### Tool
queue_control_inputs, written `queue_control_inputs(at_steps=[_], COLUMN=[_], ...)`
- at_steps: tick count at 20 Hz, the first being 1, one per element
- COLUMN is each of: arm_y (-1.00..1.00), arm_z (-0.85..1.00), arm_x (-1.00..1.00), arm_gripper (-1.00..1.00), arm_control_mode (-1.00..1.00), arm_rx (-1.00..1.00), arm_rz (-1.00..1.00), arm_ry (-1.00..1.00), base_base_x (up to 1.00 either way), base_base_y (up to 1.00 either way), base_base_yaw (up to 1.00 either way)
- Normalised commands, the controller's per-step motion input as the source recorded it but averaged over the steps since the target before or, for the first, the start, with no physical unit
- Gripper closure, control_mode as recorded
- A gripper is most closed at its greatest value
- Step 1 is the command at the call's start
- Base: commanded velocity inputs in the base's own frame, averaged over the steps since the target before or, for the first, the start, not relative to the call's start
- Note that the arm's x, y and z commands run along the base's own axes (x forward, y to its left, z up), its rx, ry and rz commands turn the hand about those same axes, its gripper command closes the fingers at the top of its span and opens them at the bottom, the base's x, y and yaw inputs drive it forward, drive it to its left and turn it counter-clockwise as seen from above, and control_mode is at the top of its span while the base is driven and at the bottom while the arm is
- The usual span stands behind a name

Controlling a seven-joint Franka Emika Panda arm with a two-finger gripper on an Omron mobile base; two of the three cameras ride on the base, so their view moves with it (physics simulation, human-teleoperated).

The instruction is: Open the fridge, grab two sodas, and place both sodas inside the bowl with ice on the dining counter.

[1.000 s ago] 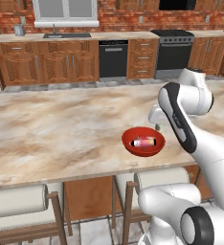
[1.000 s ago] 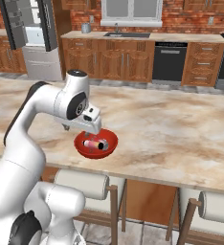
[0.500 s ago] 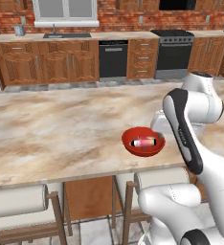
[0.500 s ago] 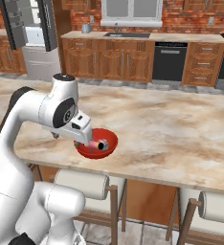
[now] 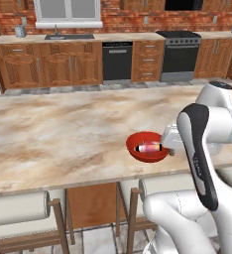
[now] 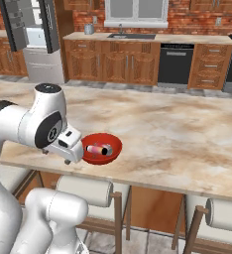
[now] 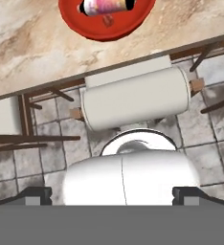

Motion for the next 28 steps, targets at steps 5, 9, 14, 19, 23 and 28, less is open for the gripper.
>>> queue_control_inputs(at_steps=[5, 9, 14, 19, 23, 28], arm_y=[0.09, 0.03, 0.00, 0.00, 0.00, 0.00], arm_z=[0.23, 0.30, 0.42, 0.42, 0.40, 0.28], arm_x=[-0.55, -0.50, -0.37, -0.17, -0.11, -0.13], arm_gripper=[-1.00, -1.00, -1.00, -1.00, -1.00, -1.00], arm_control_mode=[-1.00, -1.00, -1.00, -1.00, -1.00, -1.00], arm_rx=[0.00, 0.00, -0.03, -0.08, -0.11, -0.09], arm_rz=[-0.06, -0.06, -0.05, -0.03, -0.02, -0.01], arm_ry=[0.00, 0.00, -0.02, -0.07, -0.09, -0.09], base_base_x=[0.00, 0.00, 0.00, 0.00, 0.00, 0.00], base_base_y=[0.00, 0.00, 0.00, 0.00, 0.00, 0.00], base_base_yaw=[0.00, 0.00, 0.00, 0.00, 0.00, 0.00])
